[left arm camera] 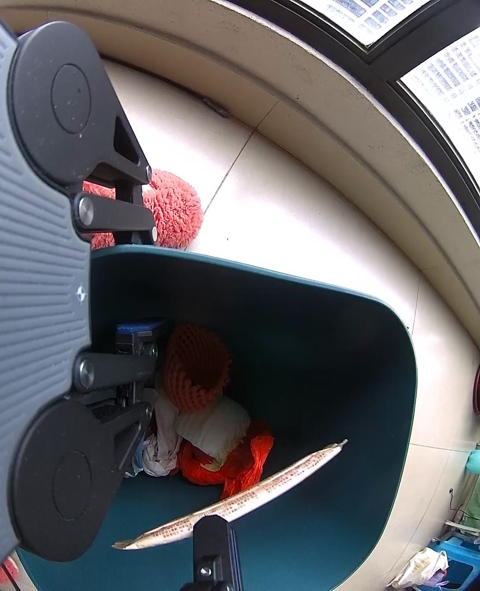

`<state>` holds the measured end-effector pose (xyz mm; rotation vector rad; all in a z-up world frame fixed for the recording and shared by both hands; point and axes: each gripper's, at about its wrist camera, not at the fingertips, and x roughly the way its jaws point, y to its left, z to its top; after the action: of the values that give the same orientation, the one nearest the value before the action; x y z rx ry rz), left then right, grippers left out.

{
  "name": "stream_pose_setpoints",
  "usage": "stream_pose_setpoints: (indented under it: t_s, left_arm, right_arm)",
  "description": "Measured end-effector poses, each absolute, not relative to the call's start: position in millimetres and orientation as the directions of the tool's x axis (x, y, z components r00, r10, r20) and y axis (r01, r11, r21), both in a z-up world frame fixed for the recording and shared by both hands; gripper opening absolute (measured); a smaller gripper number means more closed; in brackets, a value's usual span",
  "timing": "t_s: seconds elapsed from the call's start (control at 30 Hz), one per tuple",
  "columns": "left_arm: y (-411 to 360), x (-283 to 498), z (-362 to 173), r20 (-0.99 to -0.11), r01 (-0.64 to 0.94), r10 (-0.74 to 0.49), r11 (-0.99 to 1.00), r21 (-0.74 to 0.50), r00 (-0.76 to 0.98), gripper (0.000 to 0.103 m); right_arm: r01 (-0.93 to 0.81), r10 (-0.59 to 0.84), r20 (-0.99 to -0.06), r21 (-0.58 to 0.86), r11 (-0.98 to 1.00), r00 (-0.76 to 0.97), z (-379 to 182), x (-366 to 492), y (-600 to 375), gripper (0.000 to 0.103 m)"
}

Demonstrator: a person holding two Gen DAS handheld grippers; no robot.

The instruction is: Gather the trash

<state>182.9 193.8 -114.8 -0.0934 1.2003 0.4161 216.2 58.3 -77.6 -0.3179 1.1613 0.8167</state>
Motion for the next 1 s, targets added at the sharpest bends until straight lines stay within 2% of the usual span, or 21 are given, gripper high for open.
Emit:
stream_pose_setpoints:
  t_s: [0.23,0.3,0.33,0.77,1.0]
  left_arm:
    - [198.6,183.5,-114.1,-0.922,-0.353,0.249,0.926,0.136,0.296,0.028]
    - [199.4,183.4,-115.1,-0.924,-0.351,0.247,0.926,0.137,0.293,0.028]
    - [199.3,184.7,-115.4,-0.926,-0.35,0.244,0.927,0.135,0.289,0.028]
    - [187.9,174.8,-105.4,-0.897,-0.331,0.305,0.923,0.196,0.32,0.028]
    - [181.6,160.0,-82.8,-0.862,-0.34,0.349,0.913,0.225,0.367,0.028]
  right_arm:
    - [-0.728,0.262,-0.953,0.072,0.682,0.151,-117.8,217.6,80.0,0.001]
    - [-0.734,0.247,-0.957,0.06,0.676,0.15,-121.2,216.7,83.4,0.005]
    - [-0.737,0.243,-0.957,0.05,0.674,0.158,-121.6,215.1,85.0,0.011]
    - [-0.714,0.369,-0.906,0.12,0.69,0.205,-77.1,195.7,54.0,0.026]
    - [-0.69,0.426,-0.87,0.15,0.708,0.248,-55.6,179.0,29.5,0.028]
